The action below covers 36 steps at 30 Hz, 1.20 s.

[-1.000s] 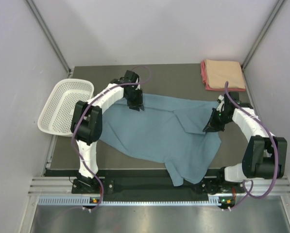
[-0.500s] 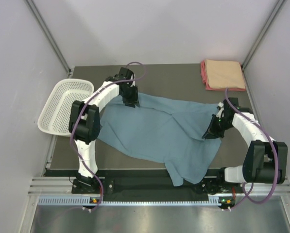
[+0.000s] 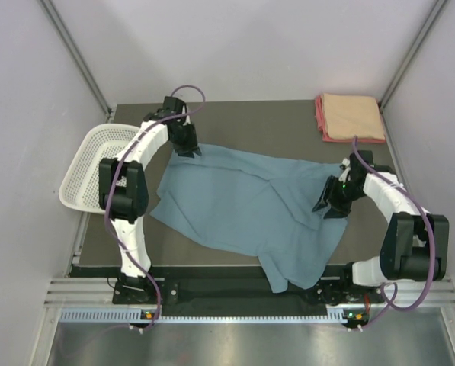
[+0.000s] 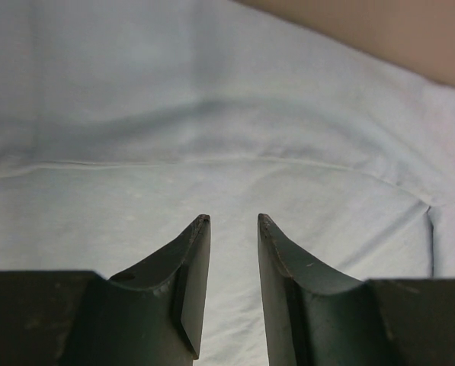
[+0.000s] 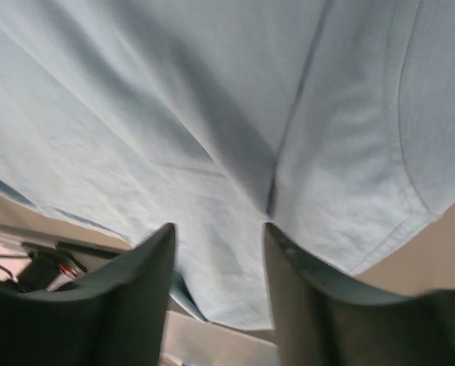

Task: Fold and stack the t-shirts
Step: Fold the tshirt

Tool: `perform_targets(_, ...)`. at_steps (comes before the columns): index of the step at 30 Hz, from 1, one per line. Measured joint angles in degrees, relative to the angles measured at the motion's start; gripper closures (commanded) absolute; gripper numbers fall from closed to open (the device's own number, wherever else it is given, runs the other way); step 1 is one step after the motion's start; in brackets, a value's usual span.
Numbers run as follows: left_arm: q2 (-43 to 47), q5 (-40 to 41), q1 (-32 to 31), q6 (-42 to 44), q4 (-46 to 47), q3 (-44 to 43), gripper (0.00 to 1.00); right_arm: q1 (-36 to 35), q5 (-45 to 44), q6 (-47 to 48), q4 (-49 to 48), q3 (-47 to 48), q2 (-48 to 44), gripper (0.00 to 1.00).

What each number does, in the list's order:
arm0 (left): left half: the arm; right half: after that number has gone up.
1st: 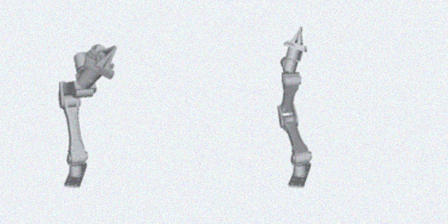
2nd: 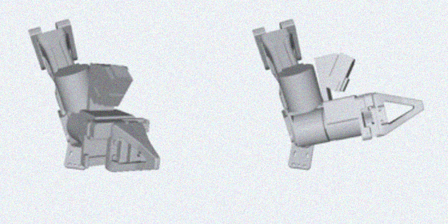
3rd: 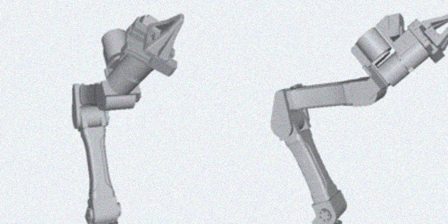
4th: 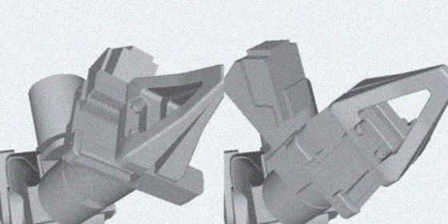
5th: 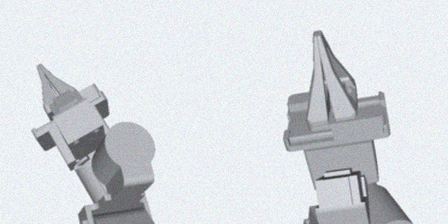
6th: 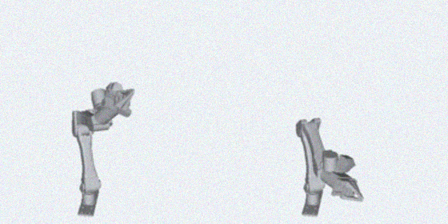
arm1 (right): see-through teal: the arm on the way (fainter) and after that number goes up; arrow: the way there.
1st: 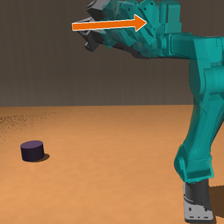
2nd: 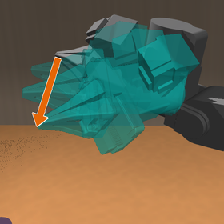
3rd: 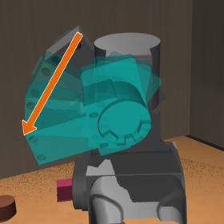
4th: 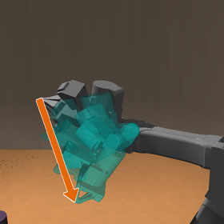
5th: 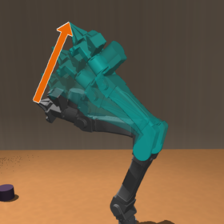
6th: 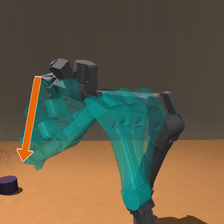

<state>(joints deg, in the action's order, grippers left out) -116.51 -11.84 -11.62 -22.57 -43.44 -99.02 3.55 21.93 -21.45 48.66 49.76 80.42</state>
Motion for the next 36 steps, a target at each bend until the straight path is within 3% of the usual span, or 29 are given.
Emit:
perform_targets(2, 0.0, 0.4, 1.4, 0.0, 0.0, -0.9, 0.62, 0.0, -0.5, -0.2, -0.4, 3.0, 0.8, 0.38)
perform_targets(8, -1.0, 2.3, 4.0, -0.9, -0.2, -1.5, 0.61, 2.2, -2.1, -0.8, -5.3, 14.1, 6.8, 0.36)
perform_targets(14, -2.8, 2.2, 4.8, -3.0, 0.8, -1.5, 0.62, 6.6, -4.0, -2.4, -9.9, 20.6, 14.3, 0.55)
perform_targets(26, -10.1, -1.9, 7.9, -4.6, 6.6, -8.0, 0.66, 8.9, -7.5, -3.0, -12.6, 32.2, 30.0, 0.51)
perform_targets(33, -15.7, -2.6, 7.9, -5.5, 9.3, -9.6, 0.67, 9.9, -7.4, -3.1, -13.2, 34.8, 34.1, 0.51)
perform_targets(36, -18.0, -3.2, 7.8, -6.8, 9.3, -11.9, 0.7, 10.3, -7.0, -3.3, -13.5, 35.1, 35.8, 0.65)
